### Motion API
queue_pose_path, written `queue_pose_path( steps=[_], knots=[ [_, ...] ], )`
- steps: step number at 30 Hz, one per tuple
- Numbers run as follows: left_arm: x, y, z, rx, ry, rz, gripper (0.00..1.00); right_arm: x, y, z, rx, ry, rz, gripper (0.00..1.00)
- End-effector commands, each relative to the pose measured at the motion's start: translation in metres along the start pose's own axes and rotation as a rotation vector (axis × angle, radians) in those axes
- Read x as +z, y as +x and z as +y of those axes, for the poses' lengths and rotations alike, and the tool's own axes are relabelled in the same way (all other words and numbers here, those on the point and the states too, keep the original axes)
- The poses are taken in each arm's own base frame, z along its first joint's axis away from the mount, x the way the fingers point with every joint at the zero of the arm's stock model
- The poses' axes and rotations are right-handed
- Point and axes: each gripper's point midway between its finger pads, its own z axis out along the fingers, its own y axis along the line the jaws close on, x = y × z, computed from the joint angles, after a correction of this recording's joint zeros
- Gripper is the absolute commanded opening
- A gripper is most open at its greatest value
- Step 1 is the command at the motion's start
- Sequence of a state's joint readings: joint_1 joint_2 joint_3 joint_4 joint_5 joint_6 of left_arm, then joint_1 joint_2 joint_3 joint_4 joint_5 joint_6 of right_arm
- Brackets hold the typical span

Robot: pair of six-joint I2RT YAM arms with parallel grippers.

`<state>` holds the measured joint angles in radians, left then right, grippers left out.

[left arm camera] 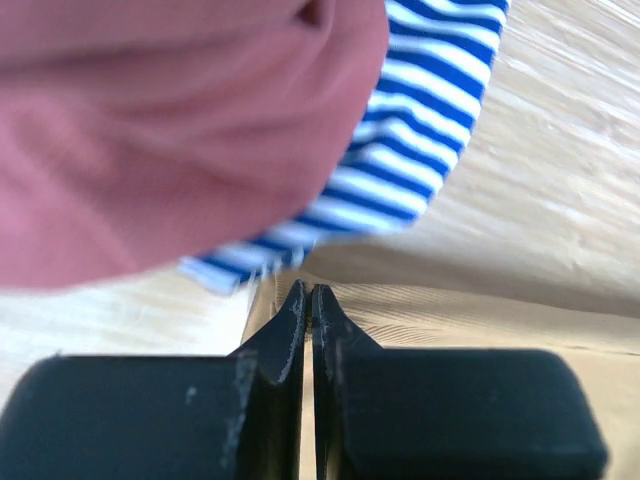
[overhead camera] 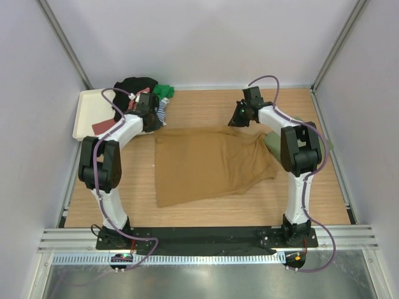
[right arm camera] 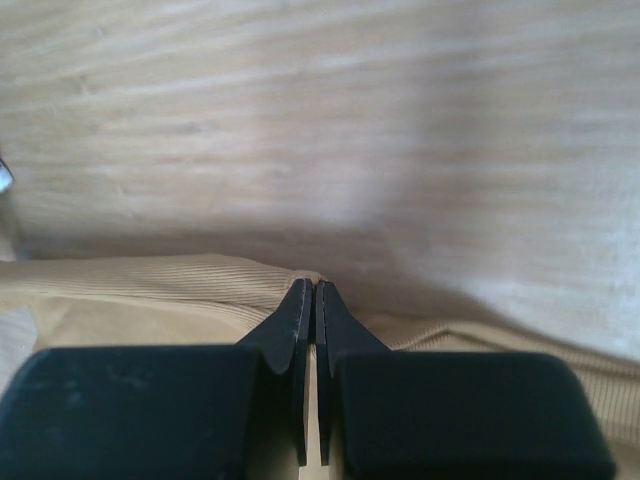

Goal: Fold and stack the tank tops
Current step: Fold the tank top

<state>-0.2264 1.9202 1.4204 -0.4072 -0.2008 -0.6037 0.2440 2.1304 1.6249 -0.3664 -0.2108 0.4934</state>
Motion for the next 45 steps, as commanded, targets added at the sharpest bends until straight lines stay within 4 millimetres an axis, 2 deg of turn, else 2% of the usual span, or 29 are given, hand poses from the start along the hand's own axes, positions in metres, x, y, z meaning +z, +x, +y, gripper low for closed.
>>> queue_pose_path(
  steps=[1, 3, 4, 6, 11, 13, 15, 16, 18, 19, 20, 21, 22, 23, 24, 26, 32, 33, 37, 38, 41, 42, 45],
  knots=[
    [-0.033, -0.029, -0.006, 0.003, 0.075, -0.108, 0.0, -0.039, -0.012, 0.023, -0.021, -0.073, -0.068, 0.01],
    [-0.043, -0.027, -0.007, 0.005, 0.101, -0.11, 0.0, -0.053, -0.012, 0.028, -0.029, -0.087, -0.089, 0.01],
    [-0.046, -0.026, -0.007, 0.006, 0.11, -0.111, 0.0, -0.053, 0.0, 0.023, -0.026, -0.08, -0.071, 0.01],
    [-0.053, -0.019, -0.009, 0.007, 0.132, -0.106, 0.0, -0.065, 0.002, 0.027, -0.033, -0.094, -0.088, 0.01],
    [-0.065, 0.002, -0.011, 0.028, 0.153, -0.087, 0.0, -0.075, 0.03, 0.02, -0.036, -0.093, -0.066, 0.01],
    [-0.071, 0.012, -0.008, 0.031, 0.153, -0.08, 0.0, -0.079, 0.046, 0.017, -0.037, -0.09, -0.046, 0.01],
    [-0.072, 0.026, 0.0, 0.025, 0.144, -0.059, 0.0, -0.083, 0.053, 0.016, -0.04, -0.093, -0.052, 0.02],
    [-0.079, 0.025, 0.0, 0.02, 0.151, -0.073, 0.0, -0.086, 0.063, 0.012, -0.037, -0.087, -0.044, 0.01],
    [-0.084, 0.037, 0.005, 0.029, 0.147, -0.065, 0.0, -0.087, 0.078, 0.007, -0.031, -0.082, -0.03, 0.01],
    [-0.091, 0.037, 0.006, 0.031, 0.156, -0.077, 0.0, -0.093, 0.081, 0.011, -0.03, -0.089, -0.041, 0.02],
    [-0.091, 0.05, 0.009, 0.037, 0.151, -0.058, 0.0, -0.094, 0.084, 0.012, -0.03, -0.095, -0.047, 0.02],
    [-0.093, 0.054, 0.011, 0.039, 0.151, -0.055, 0.0, -0.095, 0.096, 0.007, -0.028, -0.088, -0.033, 0.02],
    [-0.099, 0.055, 0.013, 0.038, 0.154, -0.068, 0.0, -0.099, 0.097, 0.008, -0.026, -0.083, -0.05, 0.01],
    [-0.097, 0.067, 0.017, 0.045, 0.144, -0.05, 0.0, -0.101, 0.099, 0.009, -0.031, -0.08, -0.059, 0.02],
    [-0.098, 0.071, 0.02, 0.039, 0.138, -0.046, 0.0, -0.102, 0.108, 0.004, -0.026, -0.069, -0.05, 0.02],
    [-0.096, 0.084, 0.028, 0.035, 0.125, -0.025, 0.0, -0.106, 0.11, 0.003, -0.017, -0.064, -0.069, 0.02],
    [-0.084, 0.121, 0.044, 0.009, 0.081, 0.051, 0.01, -0.104, 0.133, -0.01, 0.002, -0.018, -0.061, 0.06],
    [-0.082, 0.125, 0.046, 0.006, 0.075, 0.06, 0.01, -0.103, 0.144, -0.016, 0.005, -0.004, -0.048, 0.08],
    [-0.077, 0.141, 0.049, -0.012, 0.063, 0.083, 0.08, -0.108, 0.153, -0.028, 0.038, 0.029, -0.097, 0.21],
    [-0.076, 0.147, 0.052, -0.01, 0.052, 0.088, 0.09, -0.108, 0.162, -0.034, 0.045, 0.043, -0.093, 0.29],
    [-0.078, 0.152, 0.056, -0.017, 0.046, 0.08, 0.15, -0.117, 0.16, -0.036, 0.052, 0.039, -0.133, 0.34],
    [-0.081, 0.149, 0.057, -0.02, 0.044, 0.062, 0.19, -0.119, 0.157, -0.04, 0.053, 0.06, -0.152, 0.34],
    [-0.086, 0.148, 0.065, -0.029, 0.025, 0.037, 0.4, -0.127, 0.15, -0.042, 0.041, 0.08, -0.18, 0.35]
  ],
)
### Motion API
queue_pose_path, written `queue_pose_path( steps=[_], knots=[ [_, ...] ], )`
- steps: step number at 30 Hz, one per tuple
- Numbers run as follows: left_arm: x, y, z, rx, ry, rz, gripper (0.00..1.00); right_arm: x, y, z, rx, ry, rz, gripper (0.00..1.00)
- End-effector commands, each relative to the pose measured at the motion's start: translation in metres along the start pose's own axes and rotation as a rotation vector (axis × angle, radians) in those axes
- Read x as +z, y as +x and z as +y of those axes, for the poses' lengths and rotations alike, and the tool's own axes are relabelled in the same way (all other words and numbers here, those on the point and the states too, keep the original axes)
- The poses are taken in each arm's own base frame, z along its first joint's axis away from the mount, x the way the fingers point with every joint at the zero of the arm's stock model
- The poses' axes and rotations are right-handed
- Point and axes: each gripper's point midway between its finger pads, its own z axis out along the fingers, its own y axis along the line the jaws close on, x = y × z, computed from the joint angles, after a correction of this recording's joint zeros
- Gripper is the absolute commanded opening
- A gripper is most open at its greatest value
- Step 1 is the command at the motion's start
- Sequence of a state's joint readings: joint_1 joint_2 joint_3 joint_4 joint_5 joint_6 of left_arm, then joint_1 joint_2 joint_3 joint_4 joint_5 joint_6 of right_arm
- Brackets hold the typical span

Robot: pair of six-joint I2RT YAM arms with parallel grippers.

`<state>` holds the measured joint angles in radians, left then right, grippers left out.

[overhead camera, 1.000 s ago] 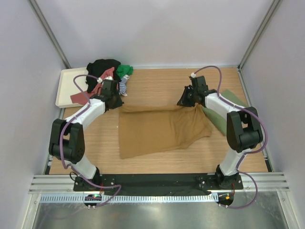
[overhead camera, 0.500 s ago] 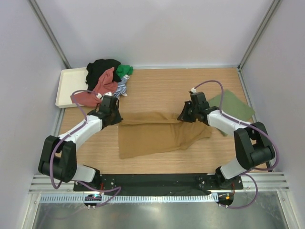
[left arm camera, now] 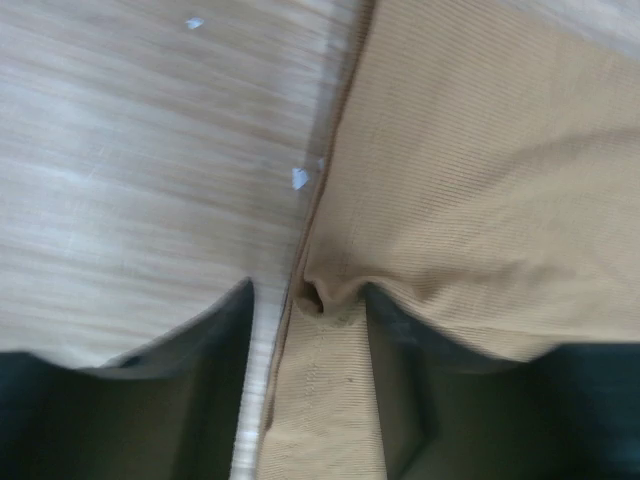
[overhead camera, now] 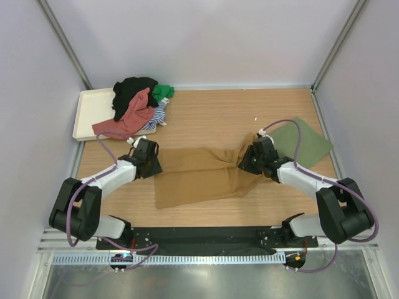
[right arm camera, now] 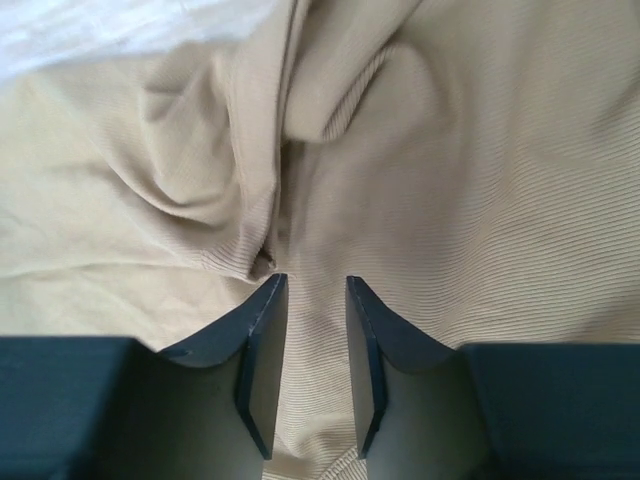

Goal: Fold and stack the tank tops
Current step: Fold the tank top

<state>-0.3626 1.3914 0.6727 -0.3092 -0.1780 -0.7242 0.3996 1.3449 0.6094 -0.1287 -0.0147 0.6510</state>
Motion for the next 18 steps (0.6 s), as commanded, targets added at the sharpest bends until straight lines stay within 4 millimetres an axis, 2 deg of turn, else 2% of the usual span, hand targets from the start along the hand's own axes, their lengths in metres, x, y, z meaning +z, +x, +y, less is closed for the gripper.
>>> queue_pose_path(
  steps=[1, 4, 6, 8, 10, 12, 13, 14, 15, 16, 17, 18],
  knots=[
    [-0.015, -0.023, 0.0, -0.047, 0.005, -0.125, 0.54, -0.012, -0.036, 0.009, -0.002, 0.001, -0.143, 0.36],
    [-0.026, -0.032, 0.004, -0.068, -0.004, -0.171, 0.66, -0.017, -0.049, 0.016, -0.022, 0.004, -0.161, 0.42],
    [-0.03, -0.035, 0.004, -0.062, -0.011, -0.173, 0.71, -0.019, -0.061, 0.023, -0.031, 0.005, -0.181, 0.5],
    [-0.033, -0.044, 0.001, -0.064, -0.017, -0.18, 0.73, -0.019, -0.073, 0.024, -0.036, 0.031, -0.202, 0.59],
    [-0.034, -0.054, -0.005, -0.075, 0.0, -0.177, 0.73, -0.019, -0.081, 0.025, -0.034, 0.047, -0.214, 0.63],
    [-0.027, -0.058, -0.009, -0.082, 0.006, -0.16, 0.73, -0.017, -0.093, 0.028, -0.033, 0.071, -0.236, 0.66],
    [-0.027, -0.065, -0.017, -0.085, 0.029, -0.16, 0.73, -0.014, -0.096, 0.029, -0.032, 0.078, -0.236, 0.67],
    [-0.017, -0.062, -0.016, -0.078, 0.008, -0.135, 0.73, -0.011, -0.103, 0.032, -0.032, 0.087, -0.239, 0.67],
    [-0.016, -0.071, -0.022, -0.078, 0.015, -0.142, 0.73, -0.007, -0.104, 0.031, -0.027, 0.1, -0.228, 0.68],
    [-0.011, -0.07, -0.023, -0.072, 0.007, -0.128, 0.73, -0.008, -0.112, 0.037, -0.024, 0.097, -0.239, 0.68],
    [-0.001, -0.067, -0.022, -0.068, -0.016, -0.105, 0.73, -0.001, -0.11, 0.036, -0.025, 0.109, -0.222, 0.68],
    [0.002, -0.073, -0.025, -0.069, -0.015, -0.107, 0.73, 0.0, -0.112, 0.038, -0.023, 0.106, -0.224, 0.68]
  ],
)
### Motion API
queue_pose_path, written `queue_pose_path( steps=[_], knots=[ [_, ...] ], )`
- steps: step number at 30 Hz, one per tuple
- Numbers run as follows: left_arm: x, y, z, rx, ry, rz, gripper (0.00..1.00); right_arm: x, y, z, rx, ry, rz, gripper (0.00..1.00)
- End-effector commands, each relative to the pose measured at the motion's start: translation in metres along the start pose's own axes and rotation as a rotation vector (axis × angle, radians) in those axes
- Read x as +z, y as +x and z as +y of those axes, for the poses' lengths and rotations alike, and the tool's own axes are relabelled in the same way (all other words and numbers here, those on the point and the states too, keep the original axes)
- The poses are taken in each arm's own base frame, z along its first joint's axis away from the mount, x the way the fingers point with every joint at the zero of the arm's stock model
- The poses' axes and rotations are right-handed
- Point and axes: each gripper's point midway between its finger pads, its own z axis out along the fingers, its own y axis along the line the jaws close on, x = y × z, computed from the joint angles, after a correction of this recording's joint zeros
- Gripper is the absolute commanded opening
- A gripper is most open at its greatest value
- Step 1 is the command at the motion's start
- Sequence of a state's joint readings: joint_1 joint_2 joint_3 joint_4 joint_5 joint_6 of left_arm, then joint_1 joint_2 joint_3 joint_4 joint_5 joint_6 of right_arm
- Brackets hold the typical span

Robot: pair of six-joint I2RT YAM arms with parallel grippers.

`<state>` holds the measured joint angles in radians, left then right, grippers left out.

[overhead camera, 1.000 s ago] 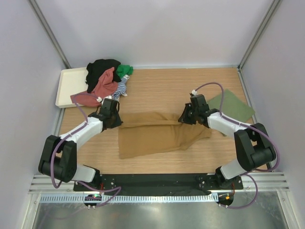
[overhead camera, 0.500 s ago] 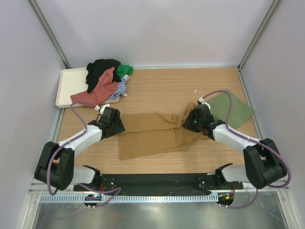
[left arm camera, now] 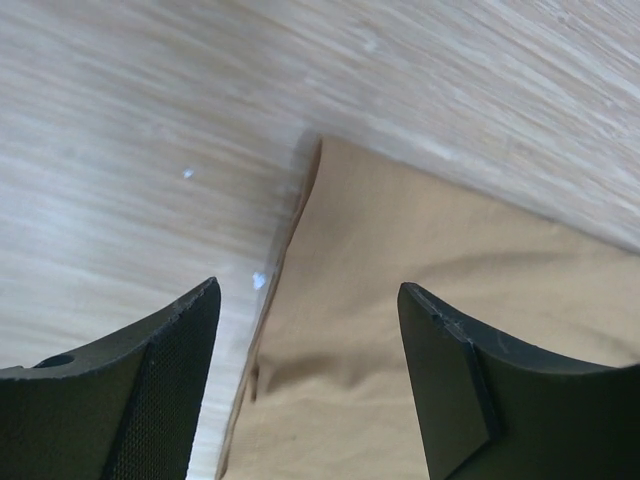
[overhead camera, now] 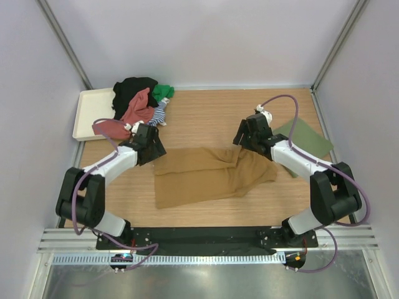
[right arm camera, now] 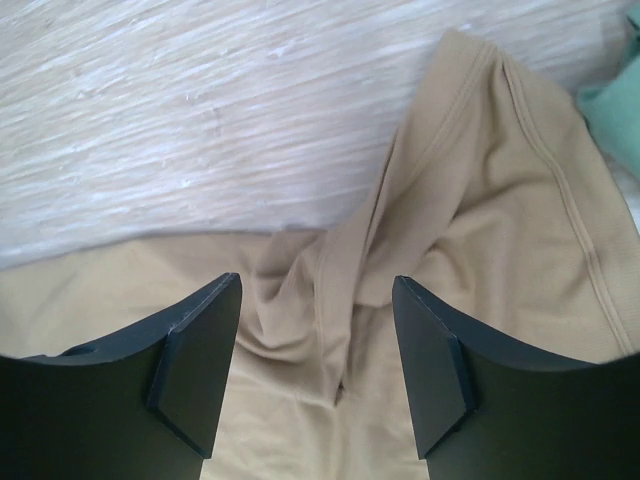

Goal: Fold and stack the tank tops
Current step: Fold the tank top

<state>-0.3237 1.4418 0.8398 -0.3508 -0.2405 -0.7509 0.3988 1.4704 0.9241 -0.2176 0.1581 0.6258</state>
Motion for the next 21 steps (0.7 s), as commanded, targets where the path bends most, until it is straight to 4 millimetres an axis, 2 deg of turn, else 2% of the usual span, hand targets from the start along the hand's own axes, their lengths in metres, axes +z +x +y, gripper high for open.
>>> queue_pose_path(
  steps=[1, 7, 10, 11, 13, 14, 15, 16, 17, 19, 21],
  knots=[
    [0.014, -0.012, -0.011, 0.006, 0.002, 0.004, 0.72, 0.005, -0.019, 0.004, -0.005, 0.032, -0.041, 0.68],
    [0.044, -0.007, -0.015, 0.014, -0.031, 0.049, 0.64, 0.014, -0.029, 0.009, -0.02, 0.046, -0.051, 0.67],
    [0.055, -0.004, -0.014, 0.015, -0.047, 0.065, 0.52, 0.026, -0.026, 0.005, -0.031, 0.08, -0.031, 0.67],
    [0.058, -0.004, -0.013, 0.011, -0.049, 0.066, 0.44, 0.029, -0.032, 0.006, -0.03, 0.089, -0.041, 0.67],
    [0.065, -0.003, -0.003, -0.008, -0.066, 0.082, 0.31, 0.038, -0.036, 0.0, -0.031, 0.147, -0.041, 0.69],
    [0.066, -0.003, 0.002, -0.023, -0.072, 0.088, 0.2, 0.04, -0.037, -0.003, -0.03, 0.169, -0.042, 0.7],
    [0.069, -0.005, 0.016, -0.053, -0.092, 0.094, 0.15, 0.041, -0.035, -0.007, -0.035, 0.195, -0.031, 0.7],
    [0.067, -0.009, 0.019, -0.072, -0.079, 0.087, 0.12, 0.046, -0.038, -0.009, -0.033, 0.221, -0.039, 0.7],
    [0.068, -0.008, 0.032, -0.093, -0.096, 0.089, 0.06, 0.047, -0.037, -0.013, -0.032, 0.24, -0.033, 0.7],
    [0.064, -0.013, 0.035, -0.112, -0.081, 0.071, 0.02, 0.055, -0.036, -0.016, -0.029, 0.266, -0.03, 0.69],
    [0.063, -0.013, 0.037, -0.113, -0.08, 0.07, 0.01, 0.061, -0.036, -0.019, -0.021, 0.286, -0.024, 0.69]
  ],
)
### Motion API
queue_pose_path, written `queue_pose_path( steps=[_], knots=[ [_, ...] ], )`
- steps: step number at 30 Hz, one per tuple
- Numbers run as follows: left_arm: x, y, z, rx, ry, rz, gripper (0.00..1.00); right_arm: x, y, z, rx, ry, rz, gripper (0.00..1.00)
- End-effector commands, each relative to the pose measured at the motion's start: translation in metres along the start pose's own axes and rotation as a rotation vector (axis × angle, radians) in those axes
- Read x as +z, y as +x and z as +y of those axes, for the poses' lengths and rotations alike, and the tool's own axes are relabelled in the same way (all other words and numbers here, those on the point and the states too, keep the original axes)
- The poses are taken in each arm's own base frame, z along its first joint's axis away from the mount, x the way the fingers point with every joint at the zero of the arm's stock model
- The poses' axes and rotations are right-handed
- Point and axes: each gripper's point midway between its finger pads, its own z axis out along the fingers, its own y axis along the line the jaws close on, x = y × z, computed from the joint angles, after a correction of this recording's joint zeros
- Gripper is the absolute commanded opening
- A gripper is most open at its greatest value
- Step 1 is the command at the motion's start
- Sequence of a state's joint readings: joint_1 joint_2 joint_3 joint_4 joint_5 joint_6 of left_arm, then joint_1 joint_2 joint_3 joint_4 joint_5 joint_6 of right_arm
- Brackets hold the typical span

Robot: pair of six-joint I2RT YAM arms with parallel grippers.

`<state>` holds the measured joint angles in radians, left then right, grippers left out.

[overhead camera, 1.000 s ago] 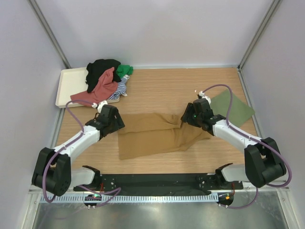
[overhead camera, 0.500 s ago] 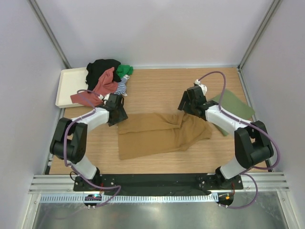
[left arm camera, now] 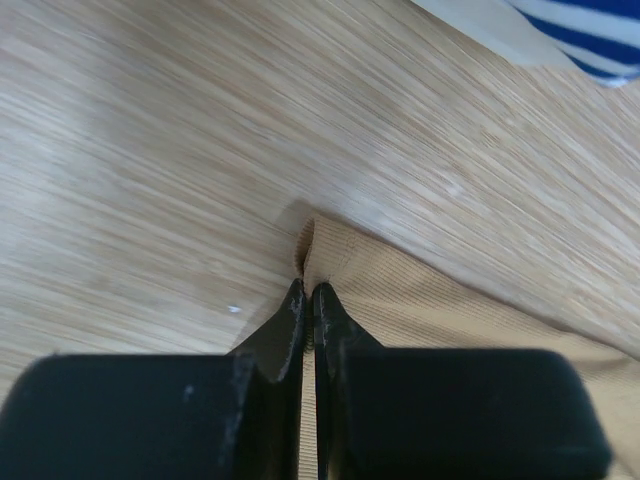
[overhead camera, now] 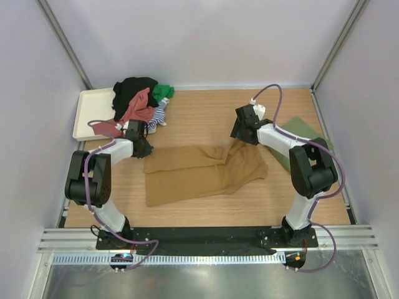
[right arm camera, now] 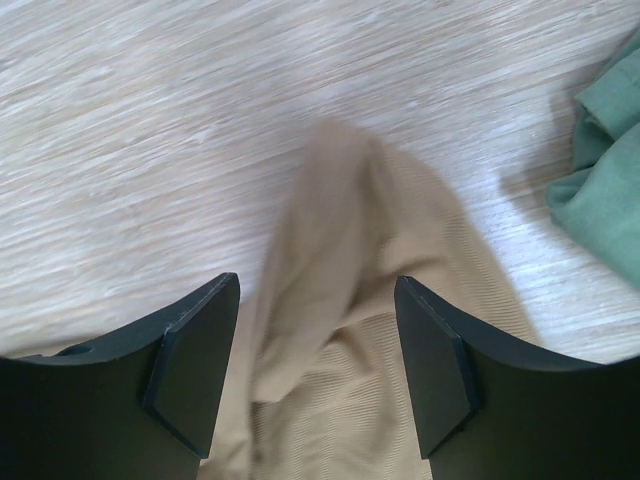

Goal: Fold and stack the tank tops
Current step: Fold the tank top

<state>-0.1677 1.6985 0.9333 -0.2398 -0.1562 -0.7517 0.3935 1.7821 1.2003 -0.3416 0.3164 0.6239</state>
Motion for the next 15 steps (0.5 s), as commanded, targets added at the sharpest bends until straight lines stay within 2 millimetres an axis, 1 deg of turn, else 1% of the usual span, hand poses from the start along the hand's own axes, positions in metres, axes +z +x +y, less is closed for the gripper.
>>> queue_pose_path(
  steps=[1, 2, 3, 4, 5, 6, 8, 9, 10, 12, 13, 15],
  knots=[
    [0.0, 0.007, 0.015, 0.004, -0.022, 0.018, 0.0, 0.004, -0.023, -0.002, 0.027, 0.057, -0.053, 0.69],
    [0.0, 0.008, 0.014, 0.005, -0.017, 0.024, 0.0, 0.012, -0.019, -0.004, 0.027, 0.069, -0.038, 0.69],
    [0.0, 0.008, 0.013, 0.007, -0.012, 0.026, 0.0, 0.015, -0.02, -0.005, 0.033, 0.08, -0.038, 0.68],
    [0.0, 0.009, 0.012, 0.008, -0.008, 0.03, 0.0, 0.017, -0.026, -0.003, 0.043, 0.08, -0.045, 0.68],
    [-0.001, 0.009, 0.012, 0.009, -0.008, 0.03, 0.0, 0.022, -0.025, 0.0, 0.048, 0.071, -0.04, 0.68],
    [-0.001, 0.008, 0.012, 0.011, -0.008, 0.028, 0.0, 0.024, -0.028, -0.001, 0.059, 0.071, -0.038, 0.68],
    [-0.001, 0.008, 0.013, 0.015, -0.008, 0.028, 0.0, 0.025, -0.036, 0.003, 0.069, 0.056, -0.049, 0.67],
    [-0.001, 0.008, 0.013, 0.014, -0.009, 0.027, 0.0, 0.028, -0.035, 0.004, 0.07, 0.059, -0.044, 0.67],
    [-0.001, 0.008, 0.013, 0.017, -0.006, 0.027, 0.0, 0.028, -0.042, 0.006, 0.075, 0.054, -0.053, 0.67],
    [-0.001, 0.009, 0.013, 0.014, -0.007, 0.029, 0.0, 0.034, -0.04, 0.006, 0.076, 0.057, -0.032, 0.67],
    [-0.001, 0.009, 0.013, 0.015, -0.006, 0.029, 0.0, 0.036, -0.045, 0.008, 0.085, 0.05, -0.032, 0.68],
    [-0.001, 0.008, 0.012, 0.016, -0.003, 0.028, 0.0, 0.04, -0.042, 0.011, 0.094, 0.037, -0.01, 0.67]
  ],
)
